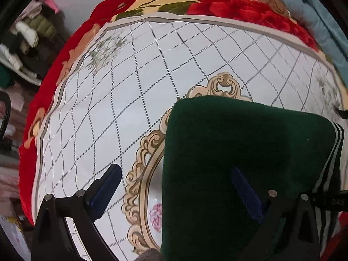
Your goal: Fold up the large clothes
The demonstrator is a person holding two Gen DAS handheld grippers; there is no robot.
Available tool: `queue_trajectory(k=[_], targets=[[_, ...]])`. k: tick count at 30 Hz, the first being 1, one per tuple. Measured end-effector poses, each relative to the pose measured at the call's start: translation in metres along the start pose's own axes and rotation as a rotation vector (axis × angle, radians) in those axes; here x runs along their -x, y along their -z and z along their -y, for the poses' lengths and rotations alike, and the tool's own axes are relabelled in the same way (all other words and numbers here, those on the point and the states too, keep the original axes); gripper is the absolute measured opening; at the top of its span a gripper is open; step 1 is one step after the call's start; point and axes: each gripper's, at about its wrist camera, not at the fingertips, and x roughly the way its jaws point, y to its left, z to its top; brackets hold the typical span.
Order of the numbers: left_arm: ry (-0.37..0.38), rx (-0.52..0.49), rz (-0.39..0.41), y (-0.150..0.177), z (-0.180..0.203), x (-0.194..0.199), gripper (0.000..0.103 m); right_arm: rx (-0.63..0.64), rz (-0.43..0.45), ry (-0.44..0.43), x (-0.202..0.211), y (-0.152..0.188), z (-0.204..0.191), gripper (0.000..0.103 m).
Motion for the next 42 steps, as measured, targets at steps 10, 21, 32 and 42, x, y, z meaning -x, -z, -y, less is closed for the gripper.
queue_trajectory(k=[10,21,32,42], targets=[[0.27,0.294,-0.065,0.057,-0.049,0.019,0.103,0.044,0.314,-0.168,0.077,0.052,0.085,0.103],[0.428,0.153,-0.087,0.053,-0.027,-0.01,0.103,0.12,0.11,-0.429,-0.011,-0.003,0.082,0.092],[0.474,-0.054,-0.129,0.032,-0.007,-0.029,0.103,-0.007,0.13,-0.496,-0.026,0.014,0.108,0.103],[0.515,-0.066,-0.023,0.02,-0.012,0.0,0.1,-0.039,0.136,-0.62,0.009,0.061,0.117,0.051]])
